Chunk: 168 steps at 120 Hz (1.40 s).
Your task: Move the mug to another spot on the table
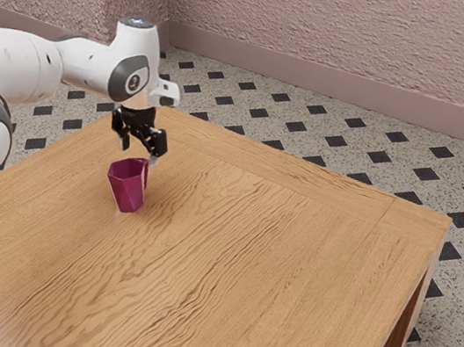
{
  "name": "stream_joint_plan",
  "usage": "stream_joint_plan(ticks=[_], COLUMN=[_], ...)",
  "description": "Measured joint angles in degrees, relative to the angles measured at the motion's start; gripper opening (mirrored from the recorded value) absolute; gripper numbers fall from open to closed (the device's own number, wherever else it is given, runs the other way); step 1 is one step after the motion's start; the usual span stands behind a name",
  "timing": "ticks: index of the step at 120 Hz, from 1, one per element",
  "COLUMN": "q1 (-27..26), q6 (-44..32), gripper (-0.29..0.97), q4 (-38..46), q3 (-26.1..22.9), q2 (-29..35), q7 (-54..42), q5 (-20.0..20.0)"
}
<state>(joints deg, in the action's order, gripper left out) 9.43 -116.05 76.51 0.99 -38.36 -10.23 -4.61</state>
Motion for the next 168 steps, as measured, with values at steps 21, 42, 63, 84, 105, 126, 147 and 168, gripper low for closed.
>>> stream_joint_plan(ticks=[21, 42, 63, 84, 105, 126, 147, 168], q1=[0.2, 0.8, 0.8, 0.9, 1.2, 1.4, 1.5, 1.6], q6=[0.1, 0.1, 0.1, 0.1, 0.2, 0.3, 0.3, 0.2], gripper=[0.68, 0.68, 0.68, 0.68, 0.68, 0.68, 0.66, 0.43], q4=[0.0, -0.1, -1.1, -1.2, -0.6, -0.5, -0.5, -0.5], q3=[0.0, 0.0, -0.7, -0.7, -0.7, -0.7, -0.7, -0.5], q2=[-0.8, -1.7, -2.8, -3.2, -3.4, -3.9, -4.1, -4.1], q7=[-2.0, -3.5, -4.6, -5.4, -5.9, -6.2, -6.4, -6.5], q5=[0.8, 1.1, 1.0, 1.0, 1.1, 1.2, 1.5, 1.4])
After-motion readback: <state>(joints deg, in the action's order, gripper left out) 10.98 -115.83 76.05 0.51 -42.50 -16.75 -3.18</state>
